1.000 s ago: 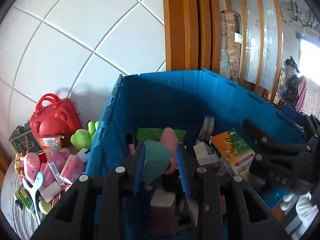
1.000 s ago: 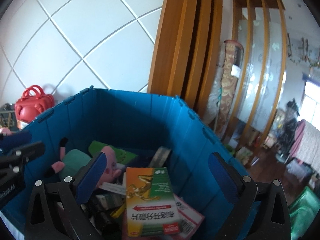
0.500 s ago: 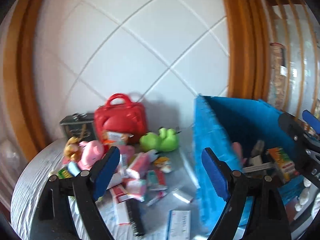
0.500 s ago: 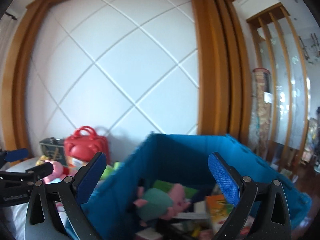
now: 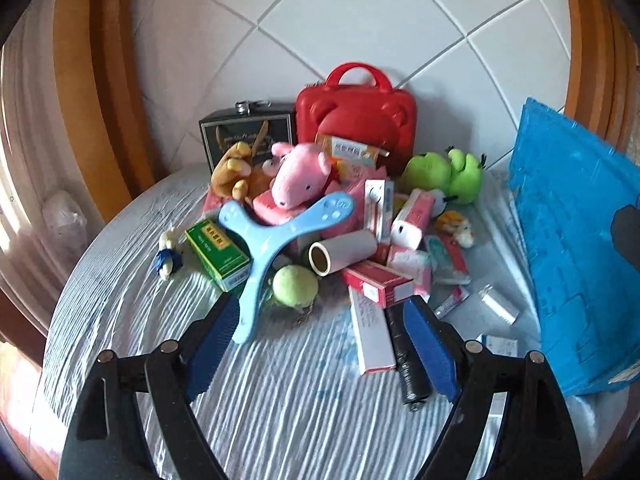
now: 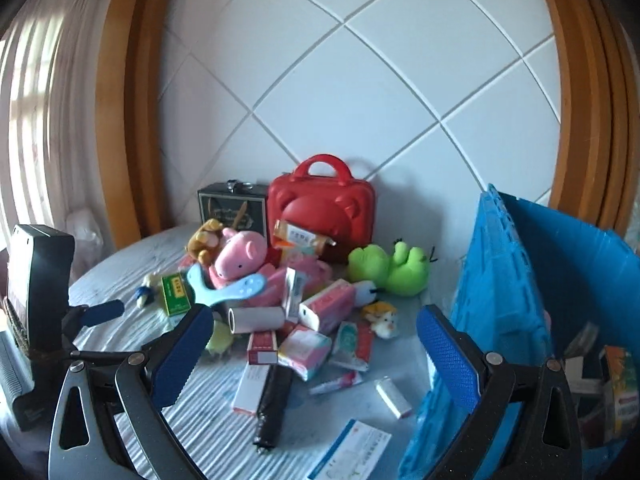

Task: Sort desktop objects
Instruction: 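Move both tools back over the pile on the bed, then grasp a long white medicine box with the left gripper while the right grasps another black wrapped roll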

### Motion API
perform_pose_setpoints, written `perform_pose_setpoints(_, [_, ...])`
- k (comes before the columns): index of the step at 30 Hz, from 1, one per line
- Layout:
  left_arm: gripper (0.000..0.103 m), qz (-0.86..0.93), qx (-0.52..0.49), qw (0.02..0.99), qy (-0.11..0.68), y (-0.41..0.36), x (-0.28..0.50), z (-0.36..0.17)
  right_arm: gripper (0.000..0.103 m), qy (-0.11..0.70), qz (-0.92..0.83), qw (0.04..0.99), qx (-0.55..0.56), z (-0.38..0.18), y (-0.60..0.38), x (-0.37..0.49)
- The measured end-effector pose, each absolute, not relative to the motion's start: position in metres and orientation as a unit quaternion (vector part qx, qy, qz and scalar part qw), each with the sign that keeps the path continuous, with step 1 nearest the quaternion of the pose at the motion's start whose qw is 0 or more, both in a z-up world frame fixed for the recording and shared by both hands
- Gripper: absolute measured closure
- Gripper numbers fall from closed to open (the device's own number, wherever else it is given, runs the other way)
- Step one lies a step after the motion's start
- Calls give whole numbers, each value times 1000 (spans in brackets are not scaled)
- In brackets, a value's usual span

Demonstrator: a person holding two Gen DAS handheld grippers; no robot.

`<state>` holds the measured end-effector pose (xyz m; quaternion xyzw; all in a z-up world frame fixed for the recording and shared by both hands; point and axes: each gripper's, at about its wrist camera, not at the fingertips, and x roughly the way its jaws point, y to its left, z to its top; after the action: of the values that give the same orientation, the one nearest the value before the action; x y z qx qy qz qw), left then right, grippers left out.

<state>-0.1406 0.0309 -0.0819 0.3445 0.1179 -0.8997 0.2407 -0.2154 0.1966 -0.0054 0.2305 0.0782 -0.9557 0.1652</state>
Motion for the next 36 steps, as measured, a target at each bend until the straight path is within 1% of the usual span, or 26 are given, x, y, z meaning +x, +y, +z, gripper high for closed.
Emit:
perform_pose_setpoints(6, [19,-878,396,224,147,1,-144,-139,0,83,-942,158,283,-57,171,-229])
perform_pose_setpoints(7, [22,-875,404,219,151,-2,-146,-148,2,80,-938,158,297,-68,169,-234])
perform_pose_setpoints(9, [23,-870,420,209,152,-5,-151,-165,24,81,-930,146,328,-90,165,-243])
perform_pose_setpoints(11, [23,-866,433,201,151,-7,-158,-182,30,79,-923,132,353,-108,165,-250])
perform_pose_setpoints(16, [23,-869,445,161,146,2,-192,-206,30,74,-905,94,408,-152,179,-265])
perform_pose_setpoints(21, [23,-871,458,123,126,19,-243,-227,30,71,-896,74,432,-168,191,-274])
perform_pose_setpoints(26, [24,-859,482,127,116,24,-275,-257,30,68,-891,68,444,-177,199,-279])
perform_pose_setpoints(28, [38,-855,483,131,135,17,-279,-266,30,72,-887,72,451,-181,198,-281])
perform_pose_setpoints(29, [43,-857,480,134,133,16,-279,-266,30,70,-885,75,455,-184,197,-283])
perform_pose_setpoints(30, [57,-858,479,129,131,15,-277,-266,30,69,-882,80,459,-187,196,-285])
perform_pose_setpoints(31, [62,-858,480,126,134,14,-274,-267,30,68,-879,87,464,-190,193,-287])
perform_pose_setpoints(36, [62,-855,481,139,138,12,-239,-274,30,65,-865,127,481,-203,175,-296])
